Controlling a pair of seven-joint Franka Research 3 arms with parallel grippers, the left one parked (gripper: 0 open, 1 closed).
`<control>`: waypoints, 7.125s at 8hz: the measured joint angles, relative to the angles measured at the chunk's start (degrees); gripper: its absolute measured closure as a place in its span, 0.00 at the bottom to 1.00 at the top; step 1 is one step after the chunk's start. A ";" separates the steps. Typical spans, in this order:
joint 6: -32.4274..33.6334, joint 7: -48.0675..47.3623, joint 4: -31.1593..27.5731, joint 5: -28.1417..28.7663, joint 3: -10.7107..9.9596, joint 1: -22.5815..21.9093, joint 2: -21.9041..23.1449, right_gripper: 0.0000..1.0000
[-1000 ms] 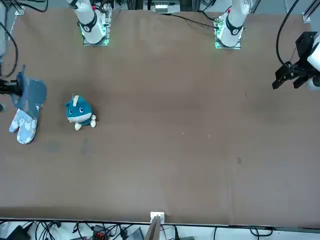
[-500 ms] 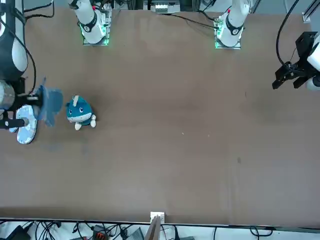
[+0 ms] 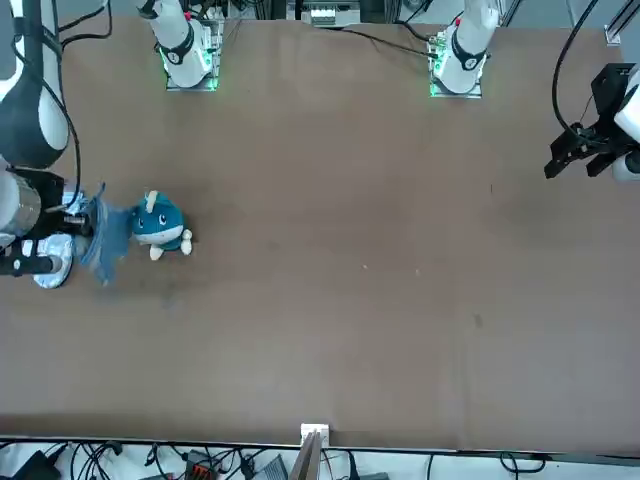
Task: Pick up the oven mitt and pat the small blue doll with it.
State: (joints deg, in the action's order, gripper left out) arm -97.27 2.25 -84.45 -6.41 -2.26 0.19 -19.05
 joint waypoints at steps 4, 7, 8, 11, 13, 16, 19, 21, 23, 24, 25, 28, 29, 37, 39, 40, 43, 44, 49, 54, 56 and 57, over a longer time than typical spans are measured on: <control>2.24 -3.58 2.69 -1.79 -0.92 0.19 0.56 0.96; 9.87 -5.88 1.87 -6.18 -0.97 -0.03 0.04 0.96; 10.23 -7.45 1.06 -6.17 -0.74 -0.75 -0.30 0.96; 10.06 -16.98 0.38 -6.15 -0.06 -7.47 -2.08 0.96; 7.78 -18.61 0.52 -6.54 -0.22 -9.12 -3.03 0.96; 0.67 -18.59 1.42 -6.78 -1.46 -6.33 -3.13 0.96; 2.54 -17.64 4.13 -6.69 -1.55 -2.69 -3.00 0.96; 8.96 -17.57 4.59 -6.63 -1.54 -2.18 -2.75 0.96; 12.71 -17.63 4.54 -5.89 -1.11 -2.34 -2.93 0.96; 12.82 -17.78 4.50 -3.81 -0.86 -2.47 -3.08 0.96; 12.77 -18.16 4.50 -0.46 -0.73 -2.60 -3.13 0.96; 7.74 -19.22 4.49 4.13 -0.61 -2.74 -3.12 0.96; 6.76 -19.22 4.52 4.13 -0.65 -2.66 -3.12 0.96; 1.44 -5.87 4.98 -7.08 -8.67 -0.88 -0.93 0.96; 0.55 -2.40 3.11 -15.58 -9.20 0.72 -1.72 0.96; -1.04 -0.77 1.34 -20.16 -9.26 1.44 -1.99 0.96; -10.98 7.09 -6.52 -29.59 -9.63 5.97 -1.90 0.96; -15.36 8.34 -9.64 -33.80 -9.74 8.23 -1.56 0.96; -32.21 8.46 -24.13 -46.72 -9.81 15.88 -0.89 0.96; -33.07 2.10 -30.27 -46.98 -8.53 12.52 -3.79 0.96; -33.06 -1.53 -31.59 -47.02 -8.39 9.80 -5.78 0.91; -33.01 -1.99 -31.80 -47.03 -8.39 8.94 -6.18 0.83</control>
State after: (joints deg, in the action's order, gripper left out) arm -130.28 0.26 -116.24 -53.43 -10.65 9.13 -25.22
